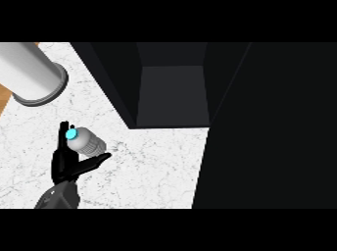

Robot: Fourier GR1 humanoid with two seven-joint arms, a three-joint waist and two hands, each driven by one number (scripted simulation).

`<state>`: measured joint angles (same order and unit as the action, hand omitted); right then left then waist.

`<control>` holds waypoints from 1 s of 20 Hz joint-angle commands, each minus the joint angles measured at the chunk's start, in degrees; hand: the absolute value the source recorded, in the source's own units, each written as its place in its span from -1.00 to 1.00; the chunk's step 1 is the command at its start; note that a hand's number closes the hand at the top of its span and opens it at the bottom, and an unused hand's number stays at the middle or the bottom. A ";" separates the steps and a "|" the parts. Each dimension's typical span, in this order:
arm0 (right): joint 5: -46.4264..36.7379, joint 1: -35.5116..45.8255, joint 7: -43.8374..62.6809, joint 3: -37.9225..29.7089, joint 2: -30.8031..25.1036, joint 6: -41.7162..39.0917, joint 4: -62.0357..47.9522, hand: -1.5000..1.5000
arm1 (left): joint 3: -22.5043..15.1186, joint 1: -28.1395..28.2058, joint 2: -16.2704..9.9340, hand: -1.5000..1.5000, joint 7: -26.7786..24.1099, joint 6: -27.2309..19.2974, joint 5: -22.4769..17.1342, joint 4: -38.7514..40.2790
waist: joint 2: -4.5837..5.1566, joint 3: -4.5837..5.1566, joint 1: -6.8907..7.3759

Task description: Pick up the bottled water, place it into the cabinet and close the cabinet

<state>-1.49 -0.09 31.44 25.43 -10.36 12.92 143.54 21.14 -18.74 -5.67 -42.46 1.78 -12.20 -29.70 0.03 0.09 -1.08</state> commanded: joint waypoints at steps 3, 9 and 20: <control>-1.97 -0.69 6.64 -1.43 -1.66 0.10 10.08 -1.00 | 1.31 -4.18 -1.12 -1.00 -2.28 4.60 -1.77 7.10 | 0.05 0.03 0.15; 3.53 -9.27 -4.71 -5.62 -3.15 -3.84 8.19 -1.00 | 0.49 -6.70 -0.75 1.00 -0.67 9.23 -2.55 8.77 | 0.02 -0.07 0.10; 5.06 -9.61 -3.91 -10.46 -3.14 -5.27 8.55 -1.00 | -5.94 -9.74 2.29 1.00 -12.97 3.23 5.92 11.45 | 0.09 -0.01 -0.50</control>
<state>0.41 -7.10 24.06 15.90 -13.33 7.70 143.26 17.75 -27.89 -5.37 -52.58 3.32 -8.51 -19.13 0.14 0.05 -1.39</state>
